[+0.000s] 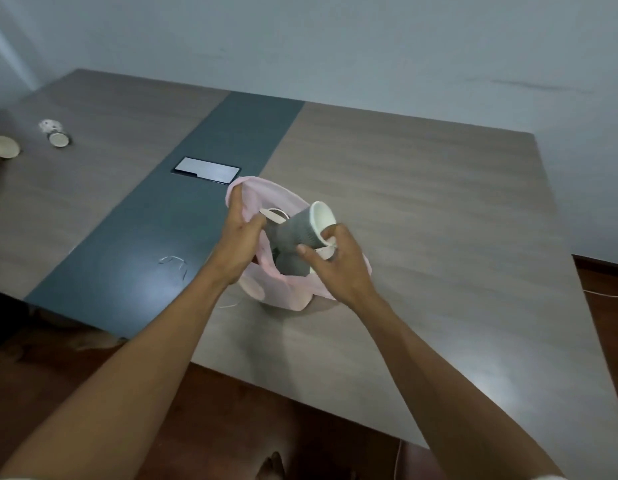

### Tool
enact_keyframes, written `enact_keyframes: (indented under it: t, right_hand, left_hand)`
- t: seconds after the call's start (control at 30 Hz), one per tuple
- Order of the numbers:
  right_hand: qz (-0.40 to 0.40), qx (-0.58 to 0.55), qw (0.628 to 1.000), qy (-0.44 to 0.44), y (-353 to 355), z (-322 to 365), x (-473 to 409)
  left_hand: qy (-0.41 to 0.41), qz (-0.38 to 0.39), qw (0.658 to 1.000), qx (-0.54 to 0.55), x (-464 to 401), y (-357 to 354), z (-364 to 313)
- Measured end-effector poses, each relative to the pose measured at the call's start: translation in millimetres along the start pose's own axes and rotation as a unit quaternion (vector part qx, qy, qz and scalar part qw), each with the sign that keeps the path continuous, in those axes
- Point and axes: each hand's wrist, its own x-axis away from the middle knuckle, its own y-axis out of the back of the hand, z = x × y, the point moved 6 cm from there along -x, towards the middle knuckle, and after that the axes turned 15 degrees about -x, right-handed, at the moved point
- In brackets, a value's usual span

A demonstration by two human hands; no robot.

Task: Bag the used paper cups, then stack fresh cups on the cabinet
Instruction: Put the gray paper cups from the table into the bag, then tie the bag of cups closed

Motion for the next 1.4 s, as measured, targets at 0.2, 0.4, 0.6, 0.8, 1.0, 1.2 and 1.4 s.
enact_keyframes:
  t: [0.2, 0.4, 0.6, 0.8, 1.0, 1.2, 1.4]
  right_hand:
    - [-0.14, 0.031, 0.99, -0.004, 17, -32, -1]
    - [-0.156, -0.147, 0.899, -0.381, 20, -124, 13]
    - [-0.252, -0.23, 0.882, -0.325, 37, -99, -16]
    - [-0.311, -0.173, 0.916, -0.186, 105, 8, -74]
    - [-0.329, -0.175, 0.911, -0.178, 197, 74, -91]
    - [-0.363, 0.077, 0.914, -0.165, 280, 79, -49]
    - [-0.27, 0.216, 0.916, -0.202, 313, 77, -21]
  left_hand:
    - [0.025, 0.01, 0.999, 0.024, -4, 16, 6]
    - [0.028, 0.027, 0.999, 0.031, -10, 27, 12]
    - [0.017, 0.008, 1.0, -0.01, -26, 44, 14]
    - [-0.015, -0.041, 0.99, -0.134, -66, 82, -13]
    - [0.02, 0.031, 0.989, -0.144, -89, 70, -44]
    - [-0.011, 0.016, 0.978, -0.209, -91, 39, -72]
    - [-0.004, 0.066, 0.981, -0.18, -99, 25, -91]
